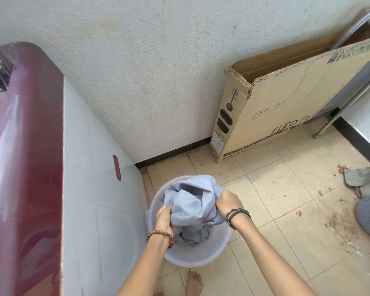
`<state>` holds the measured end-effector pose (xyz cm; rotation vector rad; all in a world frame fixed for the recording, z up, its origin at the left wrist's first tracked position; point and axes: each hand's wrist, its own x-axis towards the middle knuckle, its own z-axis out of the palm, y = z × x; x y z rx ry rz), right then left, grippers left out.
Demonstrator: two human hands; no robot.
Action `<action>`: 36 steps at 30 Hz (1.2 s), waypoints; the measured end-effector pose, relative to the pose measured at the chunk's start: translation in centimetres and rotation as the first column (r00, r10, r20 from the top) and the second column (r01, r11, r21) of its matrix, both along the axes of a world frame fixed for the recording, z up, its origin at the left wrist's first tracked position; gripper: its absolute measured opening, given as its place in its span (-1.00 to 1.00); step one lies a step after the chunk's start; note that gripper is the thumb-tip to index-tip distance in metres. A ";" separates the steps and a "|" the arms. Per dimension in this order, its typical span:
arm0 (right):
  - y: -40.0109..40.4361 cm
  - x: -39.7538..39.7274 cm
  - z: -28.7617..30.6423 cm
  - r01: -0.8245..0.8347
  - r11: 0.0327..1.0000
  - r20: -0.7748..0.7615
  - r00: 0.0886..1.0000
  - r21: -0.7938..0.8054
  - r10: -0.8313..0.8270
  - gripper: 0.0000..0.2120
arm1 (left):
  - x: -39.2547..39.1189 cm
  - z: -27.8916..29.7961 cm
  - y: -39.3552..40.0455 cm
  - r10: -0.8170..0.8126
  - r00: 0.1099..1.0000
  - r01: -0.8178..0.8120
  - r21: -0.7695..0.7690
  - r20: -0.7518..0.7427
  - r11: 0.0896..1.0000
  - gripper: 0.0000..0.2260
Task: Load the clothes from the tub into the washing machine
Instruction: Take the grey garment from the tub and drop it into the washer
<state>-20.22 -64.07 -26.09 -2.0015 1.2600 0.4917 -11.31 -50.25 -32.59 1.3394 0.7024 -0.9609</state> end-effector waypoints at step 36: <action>4.4 -0.8 -5.6 0.062 0.996 0.683 0.725 0.066 -0.090 -0.72 | 5.7 5.0 -4.2 -0.608 0.692 0.575 0.213 0.389 0.790 -0.49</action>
